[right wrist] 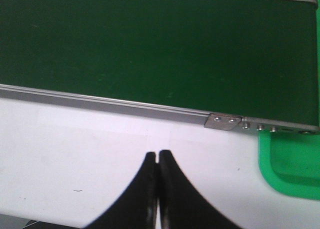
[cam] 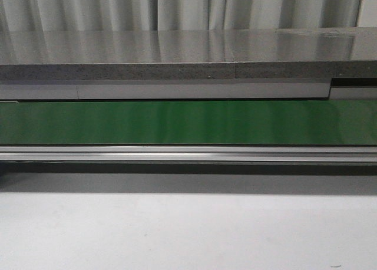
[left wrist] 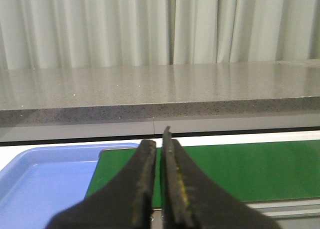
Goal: Move button from right to left
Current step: 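Lower the open right gripper around the yellow push button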
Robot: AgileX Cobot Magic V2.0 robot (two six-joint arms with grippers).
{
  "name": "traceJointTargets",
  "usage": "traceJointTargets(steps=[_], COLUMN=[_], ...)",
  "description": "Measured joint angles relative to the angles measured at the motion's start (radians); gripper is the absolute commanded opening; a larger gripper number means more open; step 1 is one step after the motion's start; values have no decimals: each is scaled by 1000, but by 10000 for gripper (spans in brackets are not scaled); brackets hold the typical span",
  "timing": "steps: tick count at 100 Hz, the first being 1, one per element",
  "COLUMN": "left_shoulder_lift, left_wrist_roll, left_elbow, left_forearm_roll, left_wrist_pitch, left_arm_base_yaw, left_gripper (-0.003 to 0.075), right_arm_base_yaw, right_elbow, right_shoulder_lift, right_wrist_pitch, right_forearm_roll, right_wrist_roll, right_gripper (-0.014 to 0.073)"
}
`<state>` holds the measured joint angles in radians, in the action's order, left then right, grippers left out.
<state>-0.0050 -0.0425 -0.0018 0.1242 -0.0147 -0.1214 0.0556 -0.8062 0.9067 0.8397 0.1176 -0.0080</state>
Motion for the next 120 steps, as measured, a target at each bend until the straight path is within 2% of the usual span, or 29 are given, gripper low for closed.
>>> traceJointTargets(steps=[7, 19, 29, 63, 90, 120], left_shoulder_lift=[0, 0, 0, 0, 0, 0], left_wrist_roll=[0, 0, 0, 0, 0, 0], left_elbow=[0, 0, 0, 0, 0, 0], left_forearm_roll=[0, 0, 0, 0, 0, 0], left_wrist_pitch=[0, 0, 0, 0, 0, 0], left_arm_base_yaw=[0, 0, 0, 0, 0, 0], left_gripper=[5, 5, 5, 5, 5, 5], right_arm_base_yaw=[0, 0, 0, -29, -221, -402], right_elbow=[0, 0, 0, -53, -224, -380], right_shoulder_lift=[6, 6, 6, 74, 242, 425], right_wrist_pitch=[-2, -12, -19, -91, -85, -50], right_forearm_roll=[2, 3, 17, 37, 23, 20], right_wrist_roll=[2, 2, 2, 54, 51, -116], right_gripper=[164, 421, 531, 529, 529, 529])
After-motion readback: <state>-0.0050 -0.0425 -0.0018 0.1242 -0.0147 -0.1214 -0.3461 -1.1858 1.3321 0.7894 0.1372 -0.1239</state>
